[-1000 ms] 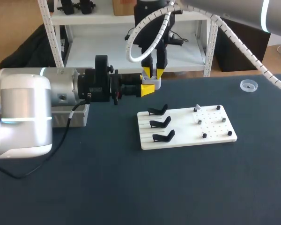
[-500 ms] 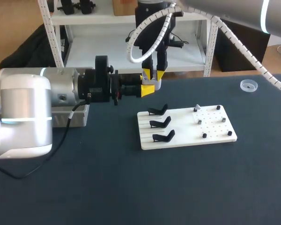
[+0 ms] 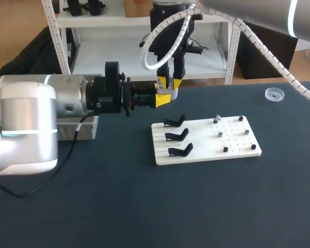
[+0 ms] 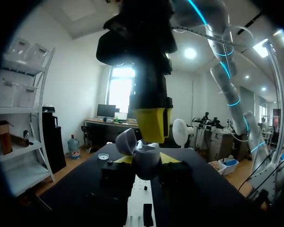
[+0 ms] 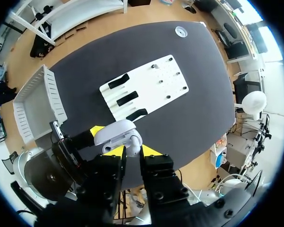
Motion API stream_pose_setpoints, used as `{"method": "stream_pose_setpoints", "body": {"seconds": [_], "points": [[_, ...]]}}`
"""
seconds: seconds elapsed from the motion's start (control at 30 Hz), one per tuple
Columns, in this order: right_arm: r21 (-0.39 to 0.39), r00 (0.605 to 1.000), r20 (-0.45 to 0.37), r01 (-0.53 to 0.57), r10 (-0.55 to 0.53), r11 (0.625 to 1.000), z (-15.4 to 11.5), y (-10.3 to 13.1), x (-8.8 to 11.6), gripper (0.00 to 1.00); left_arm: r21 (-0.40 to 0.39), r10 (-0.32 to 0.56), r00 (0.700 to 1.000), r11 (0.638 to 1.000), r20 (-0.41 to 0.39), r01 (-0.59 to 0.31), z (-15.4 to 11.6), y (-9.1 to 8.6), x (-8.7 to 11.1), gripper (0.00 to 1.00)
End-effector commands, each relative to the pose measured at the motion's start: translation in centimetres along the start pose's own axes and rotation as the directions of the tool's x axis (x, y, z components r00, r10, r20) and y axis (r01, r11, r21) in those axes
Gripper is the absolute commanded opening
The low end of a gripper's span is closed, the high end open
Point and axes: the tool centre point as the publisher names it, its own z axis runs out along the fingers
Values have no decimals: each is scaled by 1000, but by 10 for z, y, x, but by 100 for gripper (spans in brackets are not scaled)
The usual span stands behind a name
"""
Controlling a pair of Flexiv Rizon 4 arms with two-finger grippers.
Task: Pick up each earbud case from the left stands, insert the matching earbuds, close the lid, and place the case in the box.
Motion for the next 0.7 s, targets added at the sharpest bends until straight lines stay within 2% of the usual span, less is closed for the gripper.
{"method": "stream_pose_setpoints", "body": {"seconds": [0.03, 0.07, 0.2, 0.37, 0.47, 0.57, 0.63, 0.7], "points": [[4, 1000, -3, 2, -2, 1000, 2, 1, -1, 10, -1, 1, 1000, 1000, 3, -1, 0, 1, -2, 0], [4, 1000, -4, 3, -3, 1000, 2, 1, -1, 11, -1, 1, 1000, 1000, 3, -1, 0, 1, -2, 0], [2, 1000, -2, 8, -8, 1000, 2, 2, -1, 33, -1, 1, 1000, 1000, 3, -1, 0, 1, -2, 0], [-2, 1000, 4, 11, -11, 1000, -1, 1, 2, 34, -1, 1, 1000, 1000, 3, -1, 0, 1, -2, 0], [-19, 999, 21, 27, -27, 999, -9, -3, 10, 33, -1, 1, 1000, 1000, 3, -1, 0, 1, -2, 0], [-105, 997, 50, 56, -51, 993, -20, -16, 19, 35, -1, 1, 1000, 1000, 3, -1, 0, 1, -2, 0], [-186, 992, 78, 111, -98, 976, -24, -28, 22, 40, -1, 1, 1000, 1000, 3, -1, 0, 1, -2, 0], [-223, 978, 138, 185, -157, 957, -21, -41, 21, 37, -1, 1, 1000, 1000, 3, -1, 0, 1, -2, 0]]}}
